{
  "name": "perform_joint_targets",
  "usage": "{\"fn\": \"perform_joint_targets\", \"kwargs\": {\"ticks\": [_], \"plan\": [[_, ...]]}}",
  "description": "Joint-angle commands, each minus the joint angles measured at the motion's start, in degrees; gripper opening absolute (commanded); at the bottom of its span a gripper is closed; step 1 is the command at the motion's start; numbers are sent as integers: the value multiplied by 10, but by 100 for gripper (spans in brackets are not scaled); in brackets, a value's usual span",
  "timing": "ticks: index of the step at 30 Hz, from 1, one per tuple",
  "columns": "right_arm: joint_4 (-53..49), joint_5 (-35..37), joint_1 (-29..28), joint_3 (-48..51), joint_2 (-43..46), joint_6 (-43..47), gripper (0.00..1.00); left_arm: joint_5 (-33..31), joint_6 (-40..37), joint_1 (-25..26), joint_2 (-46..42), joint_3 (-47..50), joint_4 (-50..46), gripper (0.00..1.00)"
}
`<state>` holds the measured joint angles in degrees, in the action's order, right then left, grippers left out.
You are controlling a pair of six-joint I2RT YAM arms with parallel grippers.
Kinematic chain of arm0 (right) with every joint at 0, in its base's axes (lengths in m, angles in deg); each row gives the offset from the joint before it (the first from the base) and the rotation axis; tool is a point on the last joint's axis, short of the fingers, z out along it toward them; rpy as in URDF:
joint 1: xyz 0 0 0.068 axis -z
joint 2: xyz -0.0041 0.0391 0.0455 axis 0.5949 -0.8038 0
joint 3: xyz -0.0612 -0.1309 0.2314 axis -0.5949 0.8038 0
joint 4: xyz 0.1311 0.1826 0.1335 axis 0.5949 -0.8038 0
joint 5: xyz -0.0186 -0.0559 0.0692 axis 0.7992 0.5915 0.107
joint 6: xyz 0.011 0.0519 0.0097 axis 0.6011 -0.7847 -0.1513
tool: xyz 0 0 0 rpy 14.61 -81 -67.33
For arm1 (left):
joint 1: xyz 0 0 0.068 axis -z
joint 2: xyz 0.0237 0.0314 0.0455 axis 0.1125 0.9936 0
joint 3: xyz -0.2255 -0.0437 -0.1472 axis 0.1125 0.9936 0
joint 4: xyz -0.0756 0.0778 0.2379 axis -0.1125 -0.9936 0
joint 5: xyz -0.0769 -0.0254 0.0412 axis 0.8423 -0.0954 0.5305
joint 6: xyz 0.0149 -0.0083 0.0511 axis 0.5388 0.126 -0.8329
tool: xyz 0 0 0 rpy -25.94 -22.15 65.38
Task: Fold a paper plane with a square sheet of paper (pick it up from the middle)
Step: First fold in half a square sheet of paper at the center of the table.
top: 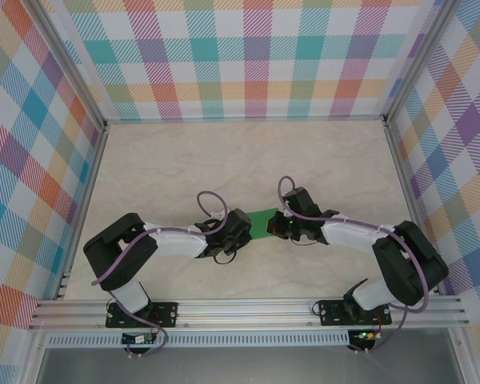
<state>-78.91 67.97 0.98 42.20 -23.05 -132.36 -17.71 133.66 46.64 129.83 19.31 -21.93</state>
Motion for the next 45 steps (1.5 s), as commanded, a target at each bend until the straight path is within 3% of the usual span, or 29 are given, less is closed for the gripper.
{"fn": "perform_joint_targets", "kwargs": {"ticks": [1,6,11,20,27,32,35,45], "plan": [[26,-15,-16,-31,-50,-4,0,6,0,-7,38,24,-94,0],[36,0,-18,-36,-94,-7,0,3,3,-7,37,22,-104,0],[43,38,-9,21,-94,0,0,1,9,-7,39,22,-113,0],[32,74,83,136,-16,24,0,0,19,-7,42,36,-111,0],[-10,119,87,141,60,34,0,3,12,-7,46,31,-101,0],[-18,46,83,113,146,57,0,1,-16,-7,43,23,-93,0],[-14,-11,78,85,154,61,0,0,-36,-8,42,19,-77,0],[7,-123,43,-33,-40,46,0,5,-73,-7,38,32,-4,0]]}}
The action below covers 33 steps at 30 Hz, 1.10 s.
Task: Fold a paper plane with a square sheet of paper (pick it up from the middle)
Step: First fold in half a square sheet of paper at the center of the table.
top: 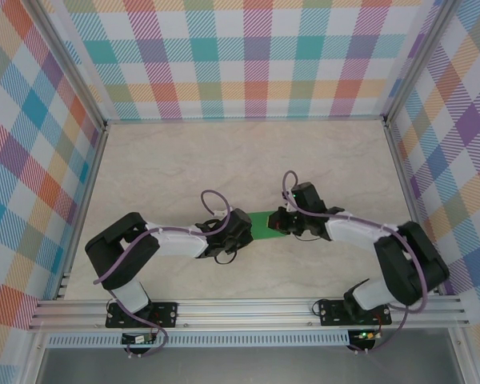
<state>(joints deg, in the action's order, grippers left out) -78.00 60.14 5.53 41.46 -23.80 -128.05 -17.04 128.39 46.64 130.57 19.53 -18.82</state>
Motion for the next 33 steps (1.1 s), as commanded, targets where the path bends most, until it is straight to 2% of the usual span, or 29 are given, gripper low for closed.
{"fn": "perform_joint_targets", "kwargs": {"ticks": [1,10,22,33], "plan": [[-7,-41,-2,-31,-41,7,0,-3,-21,-7,29,33,-30,0],[-45,-7,-2,-11,-83,22,0,1,-40,-7,4,38,10,0],[-54,29,-2,24,-103,10,0,-14,-28,-6,-13,47,114,0],[-85,68,-2,24,-114,2,0,-72,35,-5,-19,108,85,0]]}}
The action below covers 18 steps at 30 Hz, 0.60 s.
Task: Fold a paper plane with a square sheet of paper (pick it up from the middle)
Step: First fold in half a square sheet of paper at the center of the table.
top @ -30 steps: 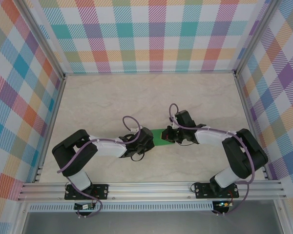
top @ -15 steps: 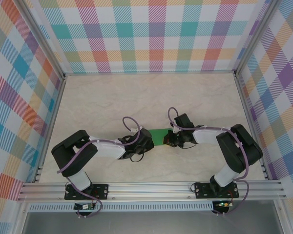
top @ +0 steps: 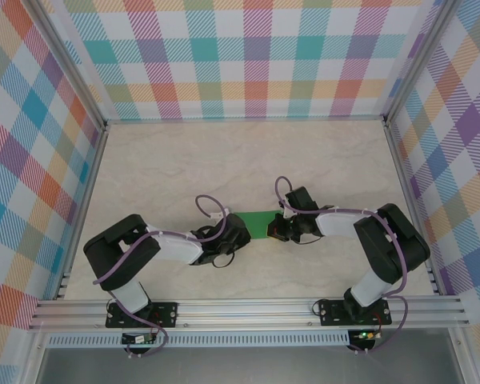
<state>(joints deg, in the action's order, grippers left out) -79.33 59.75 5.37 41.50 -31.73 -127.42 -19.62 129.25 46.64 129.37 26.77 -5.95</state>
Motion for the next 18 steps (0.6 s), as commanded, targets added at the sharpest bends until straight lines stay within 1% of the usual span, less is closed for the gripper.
{"fn": "perform_joint_targets", "kwargs": {"ticks": [1,8,18], "plan": [[-75,77,0,24,-34,-5,0,-51,32,-4,-10,45,-45,0],[-97,106,2,26,-41,-11,0,-71,50,-2,-31,90,-74,0],[-112,124,8,29,-34,-4,0,-103,53,-7,-66,97,-152,0]]}}
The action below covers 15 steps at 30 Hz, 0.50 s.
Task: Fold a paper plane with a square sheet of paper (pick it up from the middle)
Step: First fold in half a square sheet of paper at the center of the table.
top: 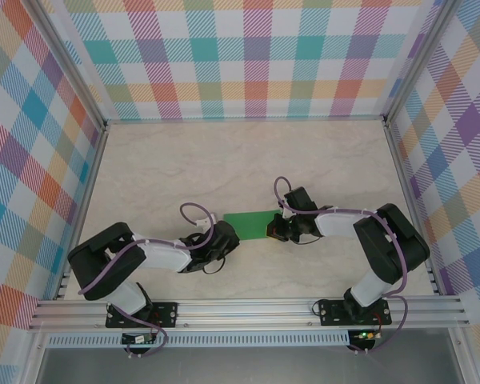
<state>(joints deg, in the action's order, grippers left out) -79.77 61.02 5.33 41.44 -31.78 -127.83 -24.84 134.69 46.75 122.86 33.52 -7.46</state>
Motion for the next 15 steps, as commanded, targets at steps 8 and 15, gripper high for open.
{"fn": "perform_joint_targets", "kwargs": {"ticks": [8,15], "plan": [[-111,113,9,28,-29,7,0,-49,1,-16,-18,43,-170,0],[-123,112,9,17,-11,22,0,-40,-36,-43,-71,33,-220,0]]}}
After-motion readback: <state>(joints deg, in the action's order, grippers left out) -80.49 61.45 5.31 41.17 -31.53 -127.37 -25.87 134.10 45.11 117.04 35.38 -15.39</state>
